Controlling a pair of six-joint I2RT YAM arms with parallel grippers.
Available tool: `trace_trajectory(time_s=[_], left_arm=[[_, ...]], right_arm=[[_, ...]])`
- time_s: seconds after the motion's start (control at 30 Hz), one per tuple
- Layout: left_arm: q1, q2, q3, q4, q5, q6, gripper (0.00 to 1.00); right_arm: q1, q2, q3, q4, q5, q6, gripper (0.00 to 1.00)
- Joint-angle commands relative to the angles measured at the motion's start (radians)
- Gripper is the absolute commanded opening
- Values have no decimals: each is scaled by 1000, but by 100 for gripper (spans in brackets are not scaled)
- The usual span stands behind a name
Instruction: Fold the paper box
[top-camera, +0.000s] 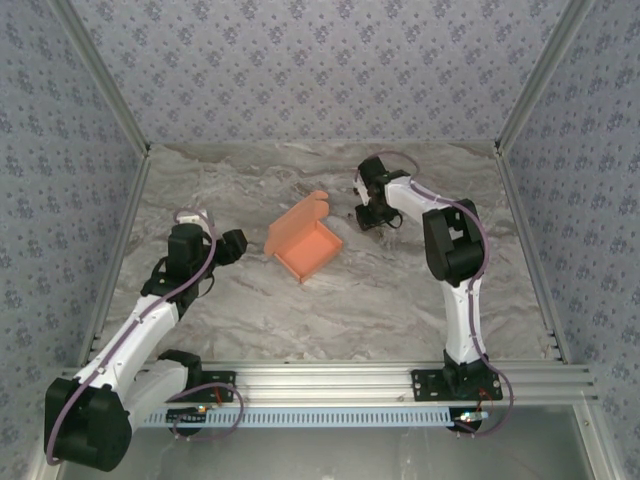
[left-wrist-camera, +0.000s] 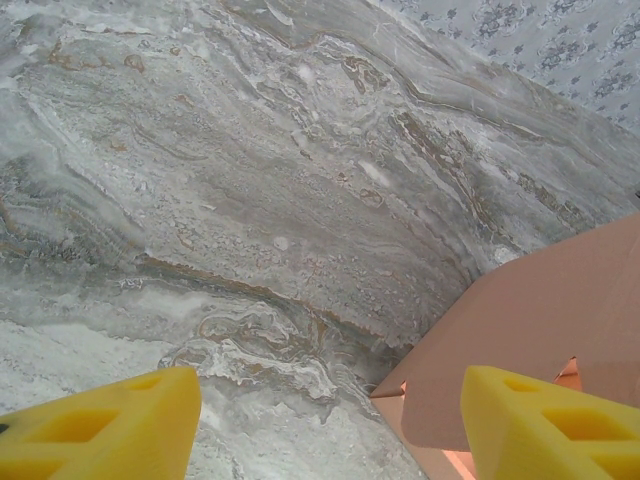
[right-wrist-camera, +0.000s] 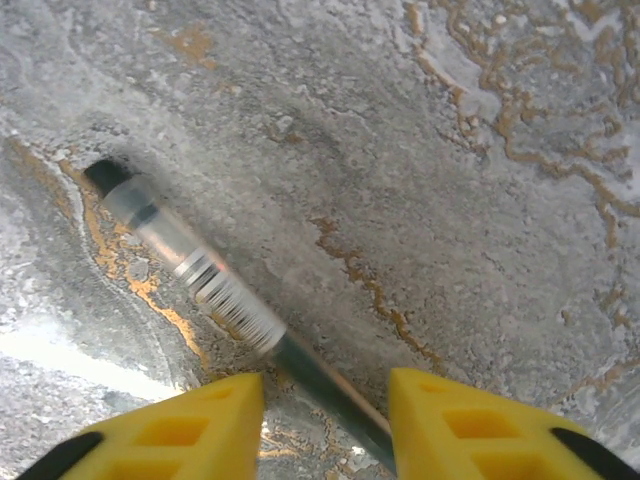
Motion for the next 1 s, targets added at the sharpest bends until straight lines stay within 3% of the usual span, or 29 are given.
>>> trace_trajectory(time_s=[0.0,0.3,0.43,0.67,0.8,0.97], left_arm=[[6,-11,17,10,-10,20,70],[7,-9,11,17,-2,18,70],[6,3,3,24,8,12,70],[6,7,-3,21,22,11,70],[6,10,-6,29,28,7,70],[6,5,-6,26,31,10,70]], right_arm=[[-6,28,22,-73,13,5,29],[-1,-52,-84,-19,-16,73,9],[-2,-166,-191,68,-71,164,7],[6,-431,-484,358,-287,411,7],[87,-554,-646,553,-359,625,7],[236,-596,-716,714,-302,845,8]])
